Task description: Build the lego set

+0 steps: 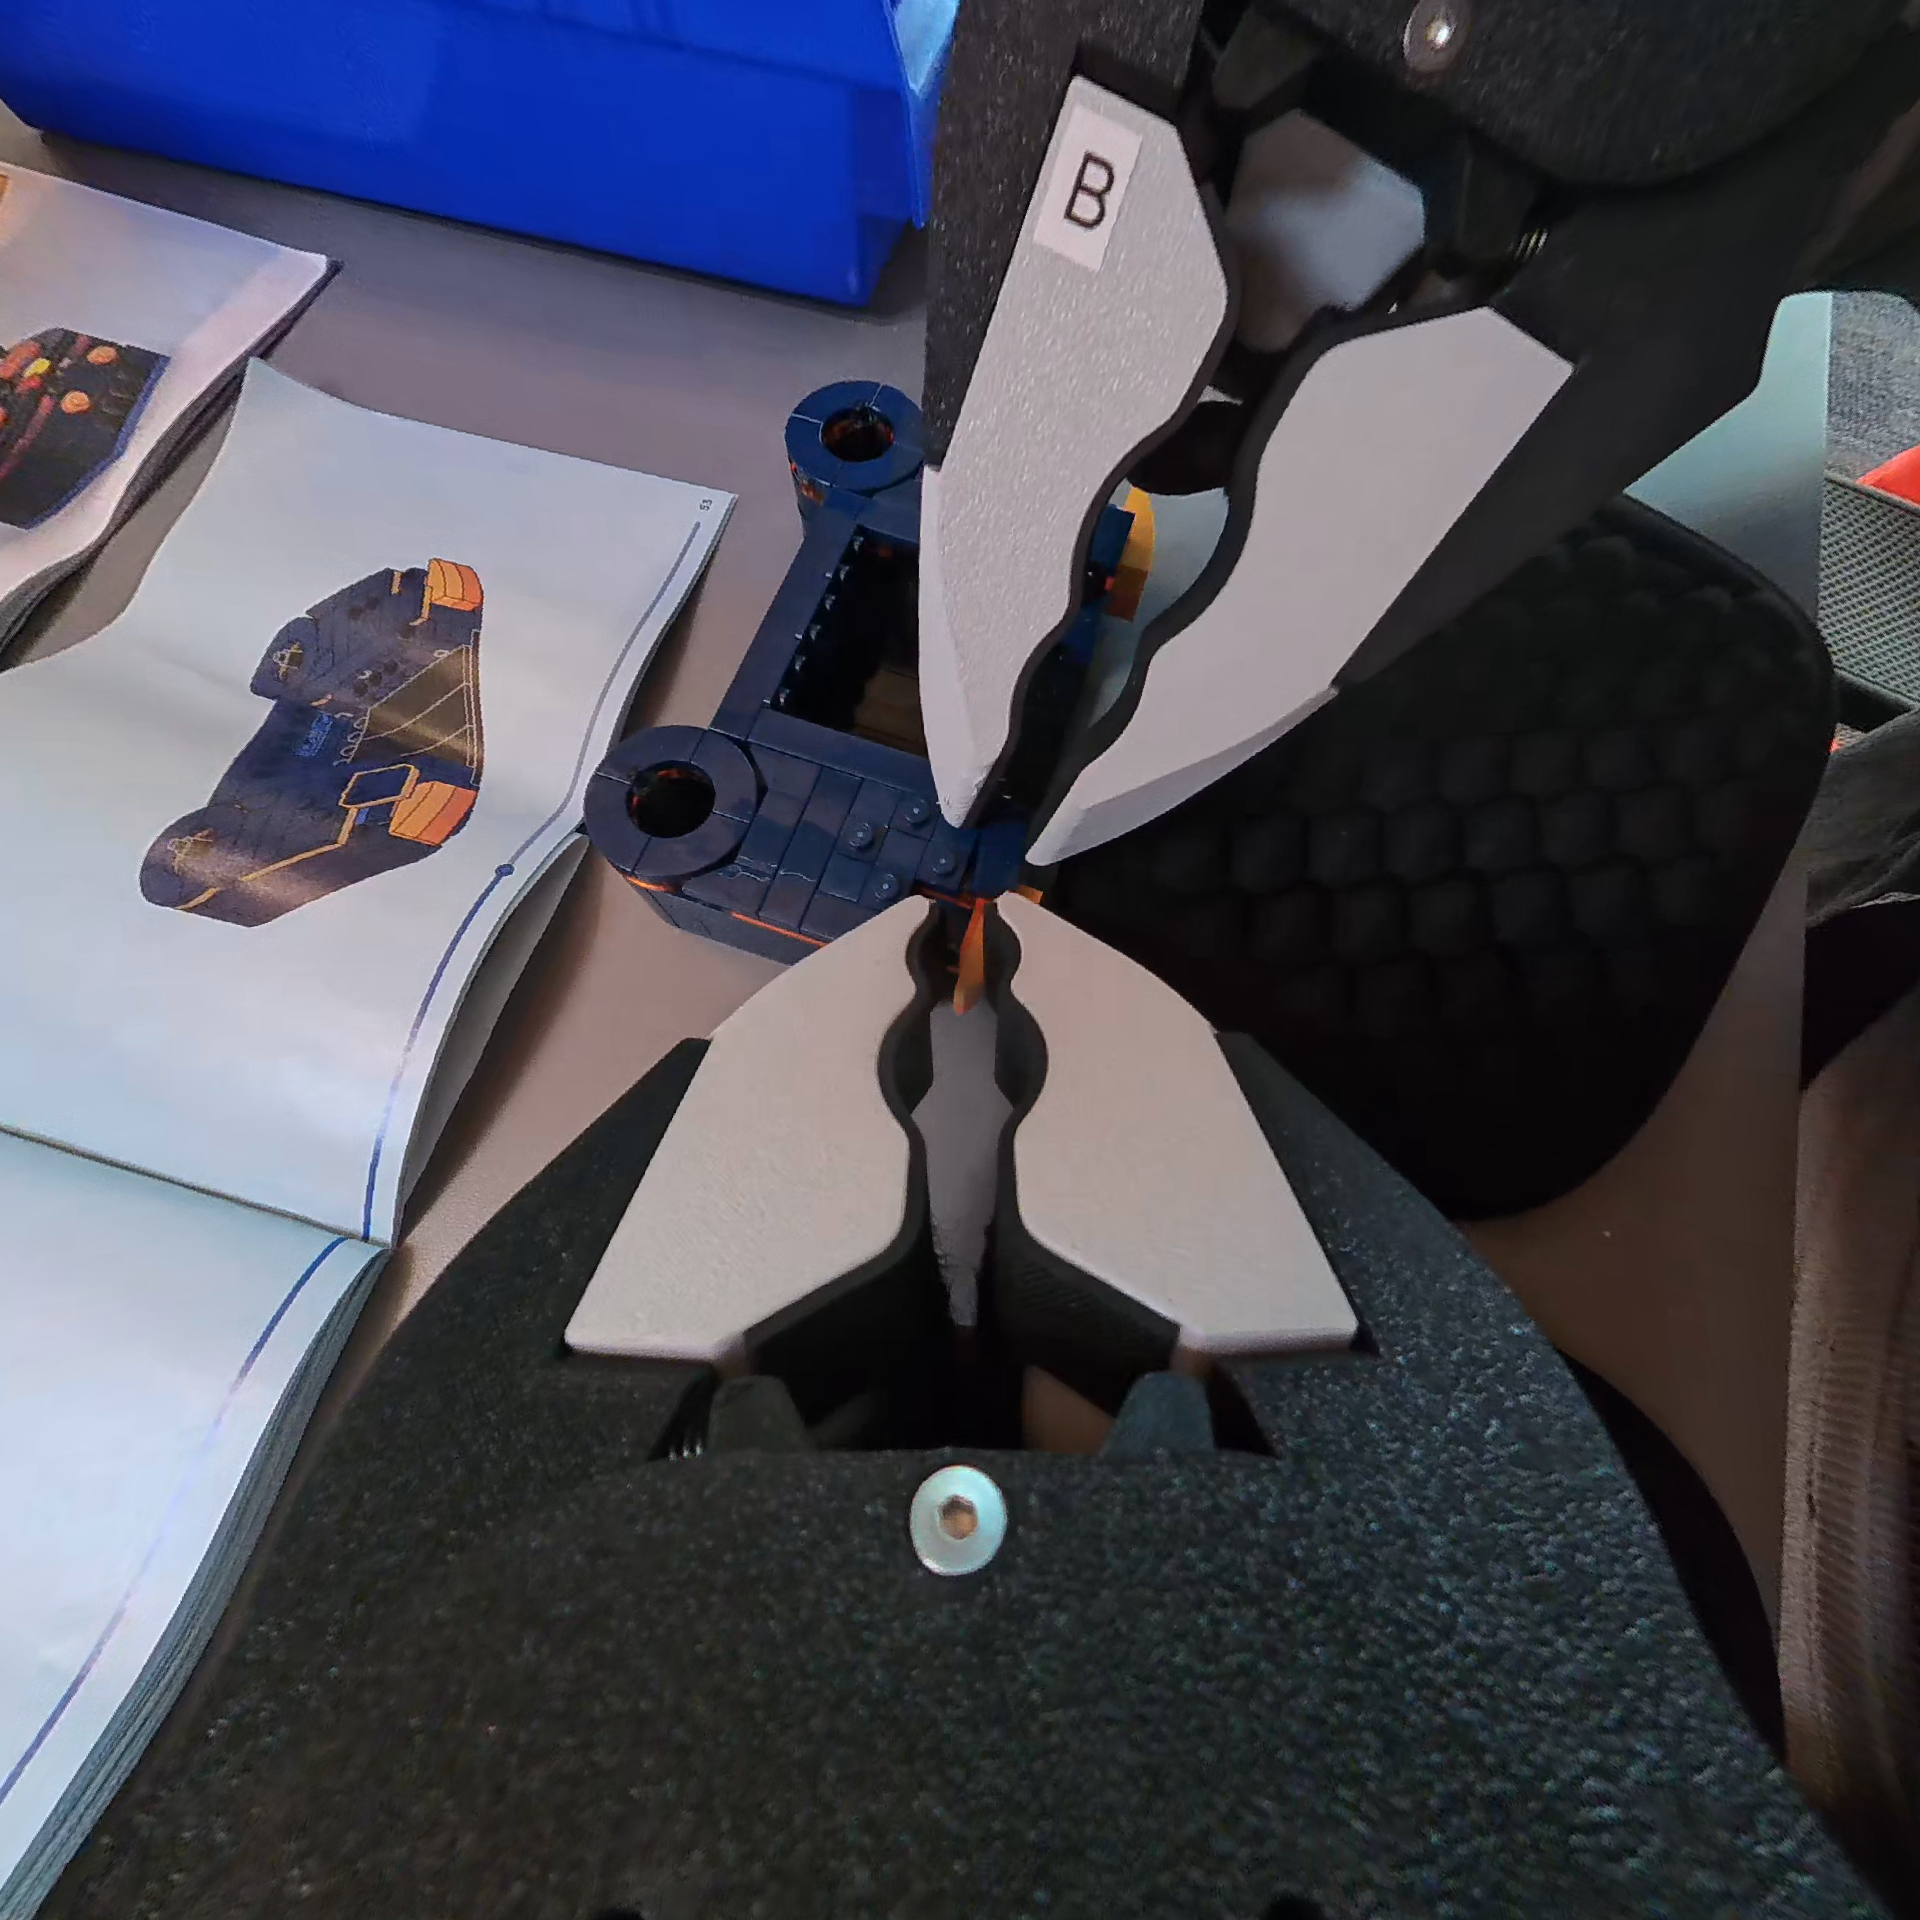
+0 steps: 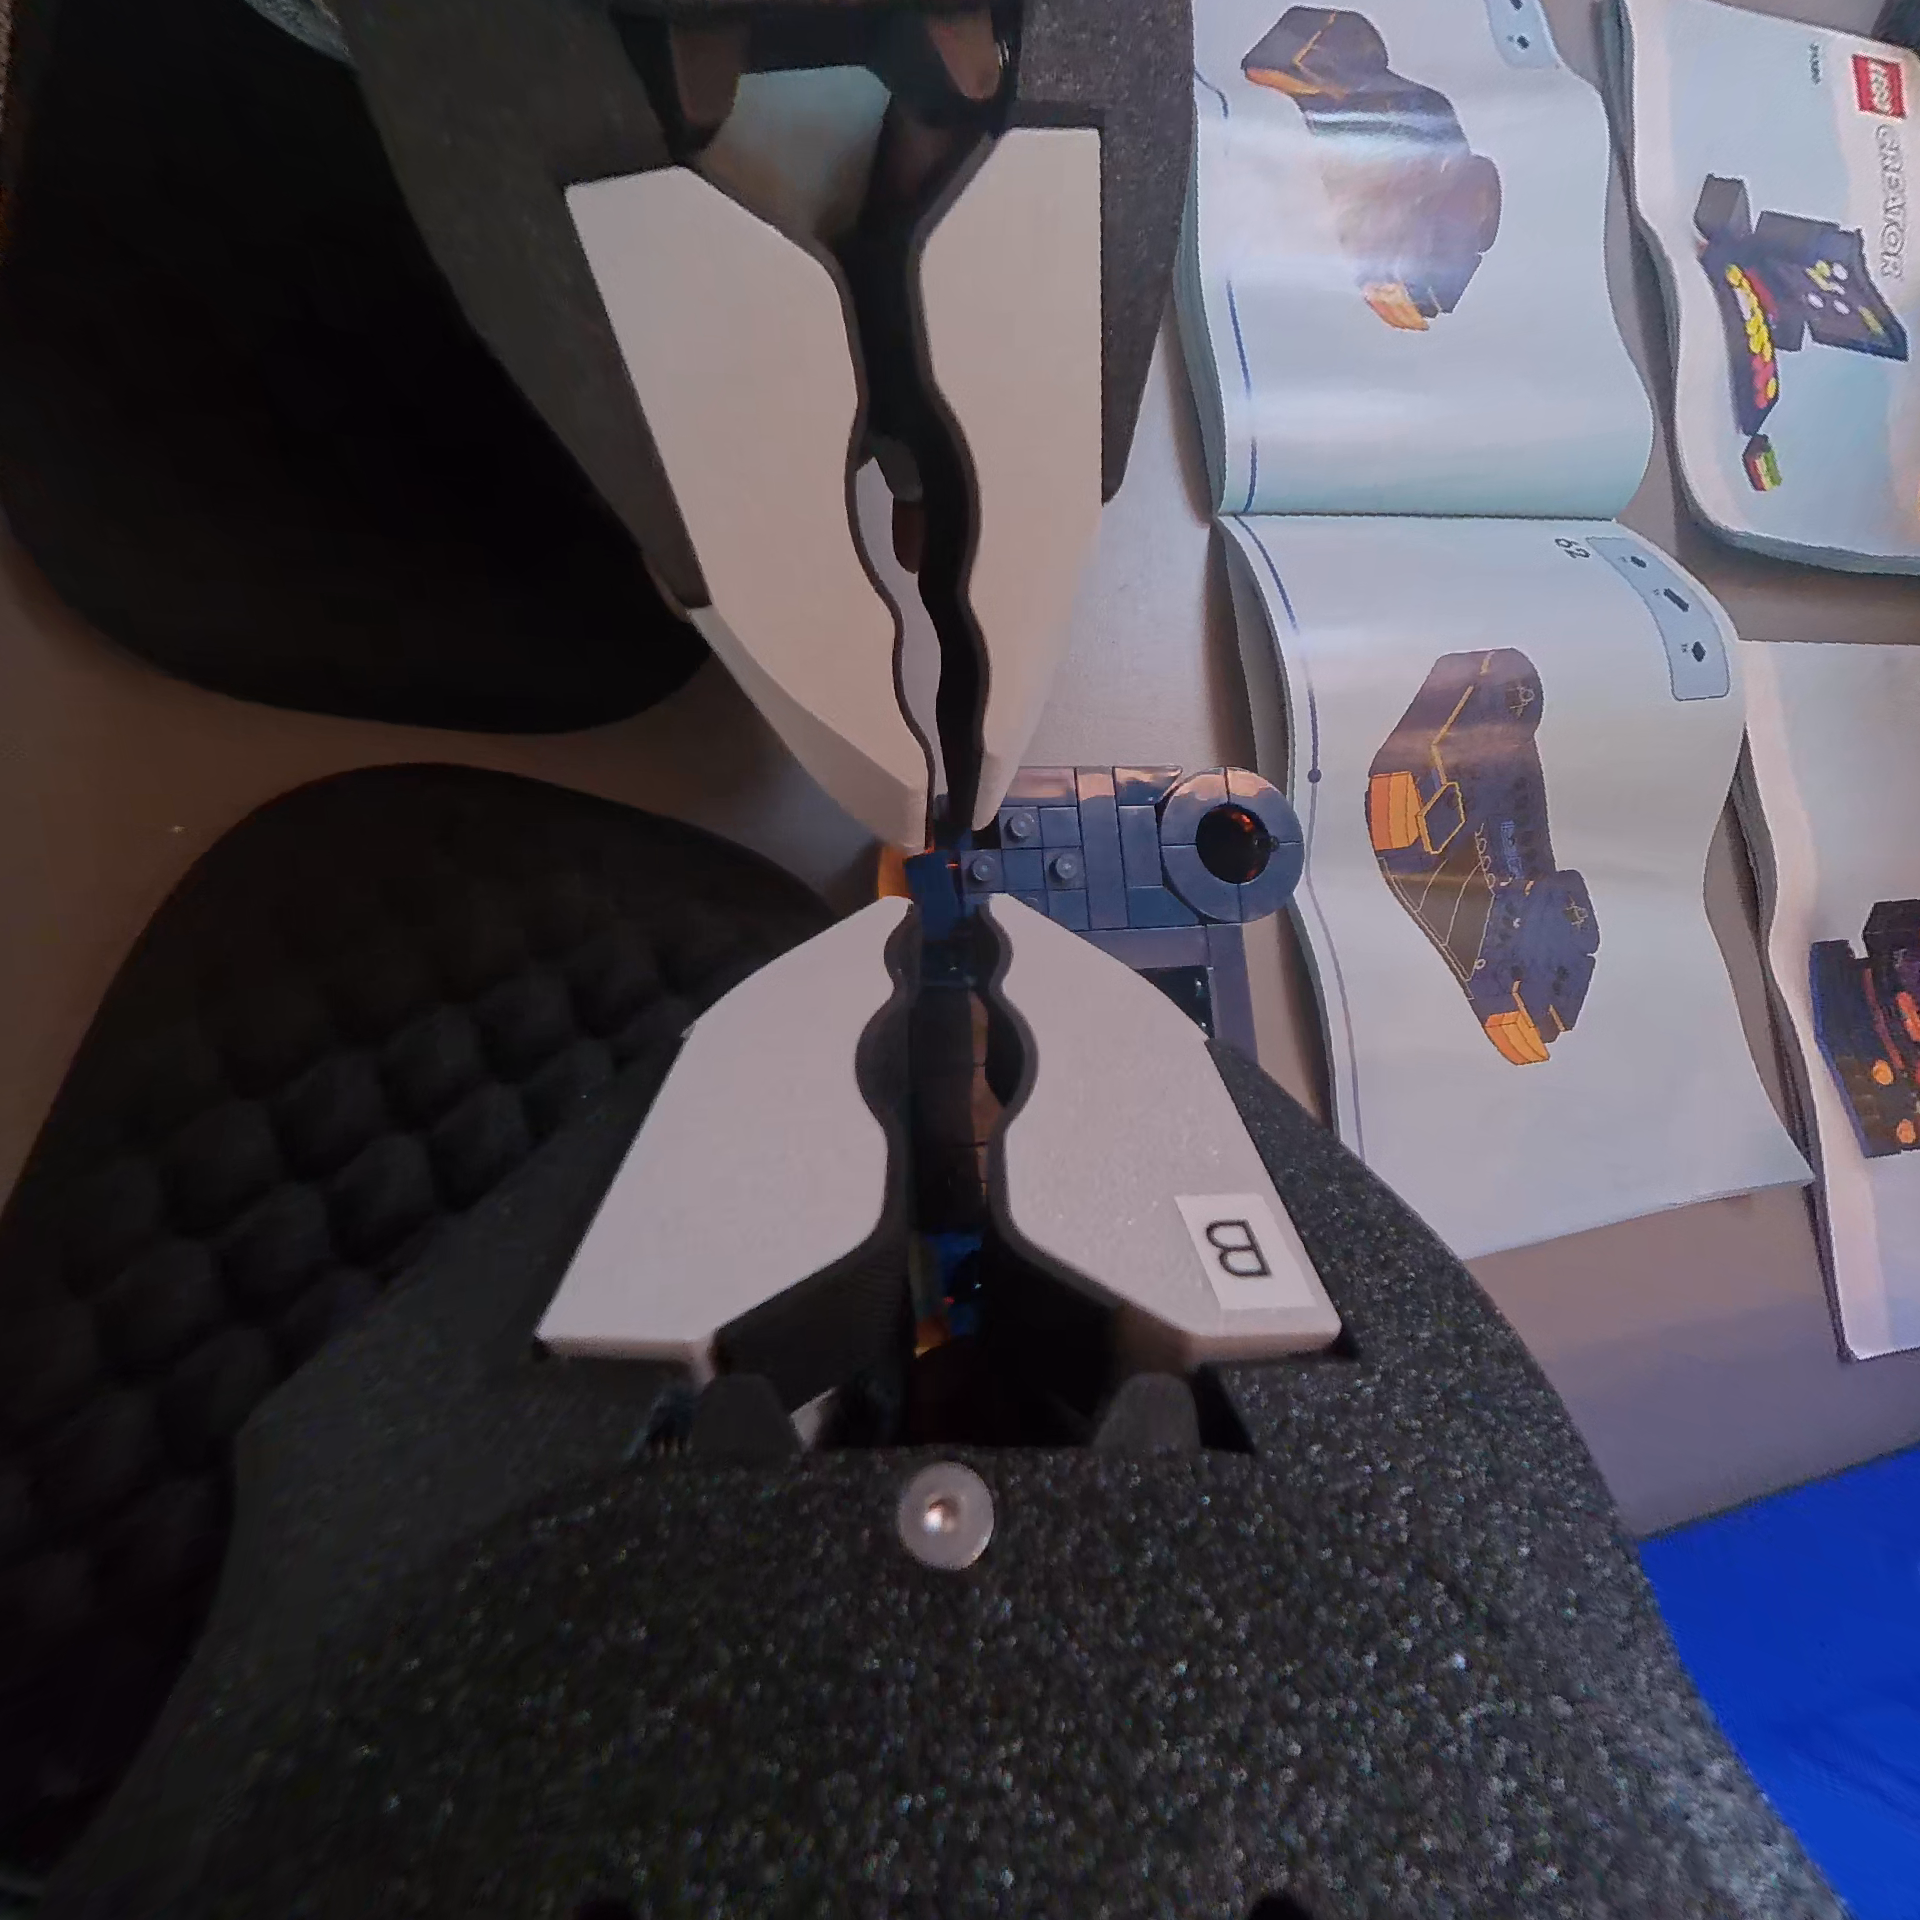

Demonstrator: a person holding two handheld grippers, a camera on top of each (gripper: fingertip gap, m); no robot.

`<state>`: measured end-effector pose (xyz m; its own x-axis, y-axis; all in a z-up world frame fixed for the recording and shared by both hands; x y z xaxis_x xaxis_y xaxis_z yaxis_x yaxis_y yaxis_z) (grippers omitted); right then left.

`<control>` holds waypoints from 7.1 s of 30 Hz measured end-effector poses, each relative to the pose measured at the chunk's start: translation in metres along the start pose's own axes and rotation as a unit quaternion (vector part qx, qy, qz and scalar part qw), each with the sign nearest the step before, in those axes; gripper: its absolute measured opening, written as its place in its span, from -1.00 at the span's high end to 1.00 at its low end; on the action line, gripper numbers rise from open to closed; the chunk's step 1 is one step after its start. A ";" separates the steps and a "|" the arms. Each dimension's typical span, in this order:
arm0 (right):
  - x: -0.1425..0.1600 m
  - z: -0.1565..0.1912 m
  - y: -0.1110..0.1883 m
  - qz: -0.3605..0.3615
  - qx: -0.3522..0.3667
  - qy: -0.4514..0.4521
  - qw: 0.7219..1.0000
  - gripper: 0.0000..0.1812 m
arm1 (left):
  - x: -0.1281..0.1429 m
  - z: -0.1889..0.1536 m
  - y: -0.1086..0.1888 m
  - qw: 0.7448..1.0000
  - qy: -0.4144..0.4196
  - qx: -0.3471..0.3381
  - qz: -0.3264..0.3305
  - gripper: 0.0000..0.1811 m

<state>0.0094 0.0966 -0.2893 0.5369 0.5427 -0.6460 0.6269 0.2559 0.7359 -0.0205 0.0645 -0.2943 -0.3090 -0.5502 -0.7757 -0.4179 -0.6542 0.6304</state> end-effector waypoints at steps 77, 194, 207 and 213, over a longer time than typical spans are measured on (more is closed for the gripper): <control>-0.008 -0.027 0.007 0.000 -0.056 -0.082 0.995 1.00 | 0.000 0.006 -0.002 0.999 0.038 -0.010 -0.010 0.95; -0.030 -0.045 0.064 -0.246 0.111 -0.159 0.950 1.00 | -0.018 0.017 0.043 0.983 0.037 0.050 -0.172 0.98; -0.008 0.008 0.020 -0.151 0.125 -0.139 0.971 1.00 | -0.005 0.007 0.021 0.996 -0.037 0.038 -0.074 1.00; -0.006 0.008 0.004 -0.104 0.110 -0.131 0.980 1.00 | -0.003 0.005 0.007 0.996 -0.075 0.030 -0.046 1.00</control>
<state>0.0138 0.0881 -0.2841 0.4937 0.2651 -0.8282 0.8289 0.1446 0.5404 -0.0271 0.0640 -0.2874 -0.3900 -0.4027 -0.8281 -0.4993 -0.6631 0.5577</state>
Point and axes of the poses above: each gripper's, where its closed fingertips meet, y back along the fingers, x out of its underside, z = x × y across the jaws, the point moved 3 cm from there along y, back along the fingers
